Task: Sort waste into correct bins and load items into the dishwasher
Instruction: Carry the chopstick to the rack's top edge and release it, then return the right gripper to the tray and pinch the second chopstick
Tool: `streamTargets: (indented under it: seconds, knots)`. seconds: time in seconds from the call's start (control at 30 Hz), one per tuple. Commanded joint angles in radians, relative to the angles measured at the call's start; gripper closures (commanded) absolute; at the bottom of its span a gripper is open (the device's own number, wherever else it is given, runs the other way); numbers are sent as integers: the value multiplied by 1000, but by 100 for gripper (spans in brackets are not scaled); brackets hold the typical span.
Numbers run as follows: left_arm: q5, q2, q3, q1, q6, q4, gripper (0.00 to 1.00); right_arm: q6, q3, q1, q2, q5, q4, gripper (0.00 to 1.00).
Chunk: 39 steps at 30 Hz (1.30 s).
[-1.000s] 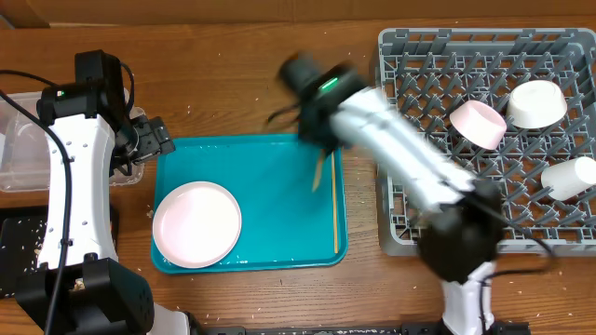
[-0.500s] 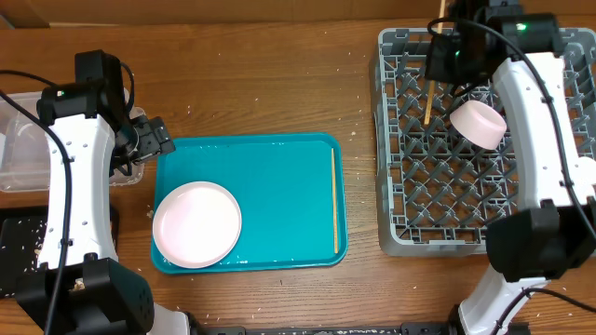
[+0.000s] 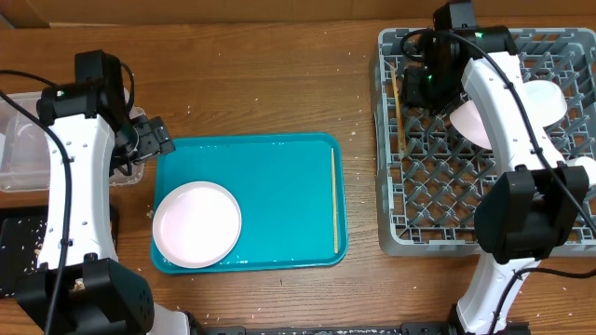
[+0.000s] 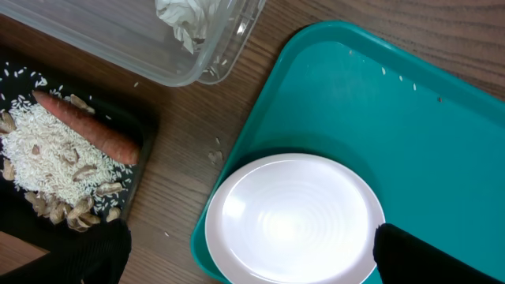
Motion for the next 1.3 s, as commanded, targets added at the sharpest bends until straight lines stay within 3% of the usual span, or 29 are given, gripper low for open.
streamTargets:
  seconds: [0.0, 0.2, 0.3, 0.4, 0.5, 0.7, 1.27]
  knots:
    - [-10, 3, 0, -1, 2, 2, 0, 24, 78, 15, -61, -3, -61, 60]
    - [-10, 3, 0, 0, 2, 2, 0, 195, 95, 159, -163, -14, -141, 59]
    - [-10, 3, 0, -1, 2, 2, 0, 288, 81, 274, -156, -7, -161, 48]
    - [-10, 3, 0, 0, 2, 2, 0, 378, 36, 385, -134, 95, -142, 28]
    - [-10, 3, 0, -1, 1, 2, 0, 454, -37, 471, -105, 154, -91, 20]
    - [-10, 3, 0, -1, 2, 2, 0, 570, -227, 591, -14, 223, 35, 19]
    - [-10, 3, 0, -1, 1, 2, 0, 568, -409, 592, 53, 107, 213, 20]
